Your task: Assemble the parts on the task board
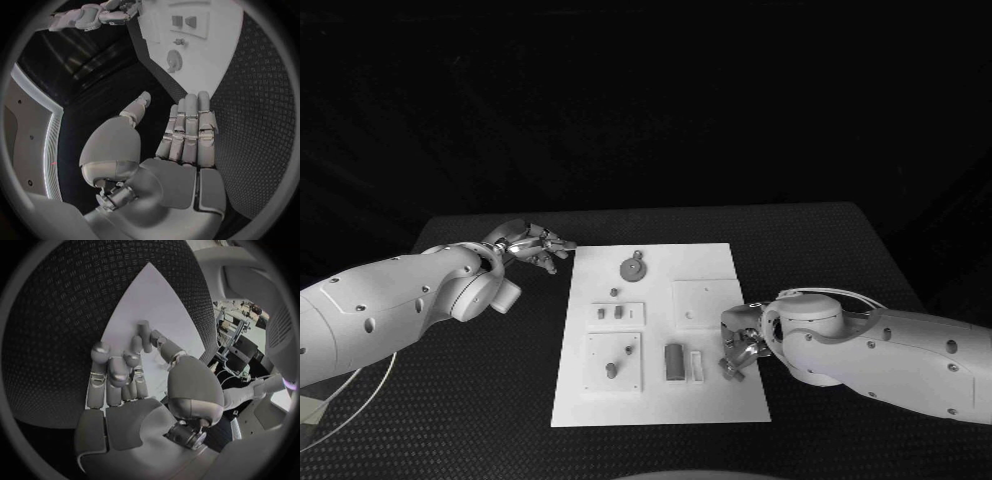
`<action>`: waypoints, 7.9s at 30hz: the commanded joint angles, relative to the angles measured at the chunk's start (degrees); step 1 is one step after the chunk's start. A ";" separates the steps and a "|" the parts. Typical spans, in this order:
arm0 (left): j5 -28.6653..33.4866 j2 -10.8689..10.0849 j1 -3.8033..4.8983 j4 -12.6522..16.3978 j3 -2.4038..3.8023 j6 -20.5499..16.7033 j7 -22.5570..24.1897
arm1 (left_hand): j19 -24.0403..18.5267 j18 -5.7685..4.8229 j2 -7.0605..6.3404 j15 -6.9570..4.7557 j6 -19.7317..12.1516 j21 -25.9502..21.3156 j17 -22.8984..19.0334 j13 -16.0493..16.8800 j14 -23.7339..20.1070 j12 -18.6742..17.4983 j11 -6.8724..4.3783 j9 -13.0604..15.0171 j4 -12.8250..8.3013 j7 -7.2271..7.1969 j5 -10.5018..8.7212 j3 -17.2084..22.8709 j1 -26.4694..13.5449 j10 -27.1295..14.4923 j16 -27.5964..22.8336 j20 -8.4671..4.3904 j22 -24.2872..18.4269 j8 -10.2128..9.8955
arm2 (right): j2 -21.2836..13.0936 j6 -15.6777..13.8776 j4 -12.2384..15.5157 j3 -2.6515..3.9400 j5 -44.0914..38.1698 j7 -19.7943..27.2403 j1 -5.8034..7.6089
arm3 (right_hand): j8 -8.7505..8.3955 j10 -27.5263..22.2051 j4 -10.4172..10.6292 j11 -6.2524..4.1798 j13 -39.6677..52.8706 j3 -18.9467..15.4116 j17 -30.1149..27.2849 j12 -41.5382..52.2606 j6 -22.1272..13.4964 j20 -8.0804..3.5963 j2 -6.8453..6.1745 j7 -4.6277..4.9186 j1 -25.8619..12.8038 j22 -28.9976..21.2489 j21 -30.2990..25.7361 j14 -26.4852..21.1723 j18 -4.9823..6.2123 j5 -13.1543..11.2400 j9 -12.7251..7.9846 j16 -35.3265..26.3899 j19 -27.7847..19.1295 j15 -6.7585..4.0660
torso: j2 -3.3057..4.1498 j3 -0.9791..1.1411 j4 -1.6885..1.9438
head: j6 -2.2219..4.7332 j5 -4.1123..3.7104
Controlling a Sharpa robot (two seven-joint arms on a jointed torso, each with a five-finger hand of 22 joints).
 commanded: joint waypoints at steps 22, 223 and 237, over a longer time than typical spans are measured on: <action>-0.21 0.02 0.08 0.22 0.02 0.82 -0.05 | 0.37 0.80 -0.07 -0.14 -0.36 -0.21 0.07 0.07 0.08 0.23 0.20 -0.11 0.00 0.09 0.05 -0.39 -0.62 -0.24 -0.21 -0.13 -0.11 0.23 | -0.25 -14.03 -1.03 -0.33 36.76 -3.22 1.87 | -0.89 0.91 -0.05 -0.33 0.03 -0.85 -0.07 0.50 -4.55 0.03 7.67 4.91 7.06 0.91 0.17 0.16 0.41 0.26 -1.45 0.13 0.16 -0.04 | 0.00 -0.02 0.00 | 0.03 -0.16; -1.17 -0.19 0.09 0.13 0.01 0.54 -1.54 | 0.39 0.84 0.03 -0.15 -0.34 -0.22 0.24 0.05 0.13 0.25 0.19 -0.28 0.39 0.08 0.06 -0.35 -0.80 -0.25 -0.31 -0.14 -0.18 0.31 | -2.85 -18.37 0.86 -0.89 13.81 21.47 1.37 | -2.48 0.60 0.59 1.17 0.00 2.36 -0.98 0.55 -9.67 -0.62 4.34 6.51 3.58 0.97 -1.11 0.35 0.41 0.23 -5.46 -0.43 1.24 1.27 | 0.02 0.04 -0.02 | -0.59 -0.30; -1.17 -0.08 0.08 0.07 0.01 0.62 -1.60 | 0.40 0.84 0.12 -0.16 -0.34 -0.22 0.26 0.05 0.14 0.25 0.19 -0.29 0.46 0.08 0.06 -0.34 -0.84 -0.25 -0.32 -0.14 -0.18 0.31 | -1.82 -15.78 0.27 -0.91 9.61 21.68 0.81 | -2.30 0.38 0.60 1.24 -0.25 1.41 -0.86 0.59 -8.87 -0.19 7.48 6.55 6.27 1.13 -0.97 0.01 0.41 0.21 -6.57 -0.42 0.56 1.38 | 0.03 0.03 0.03 | -0.57 -0.33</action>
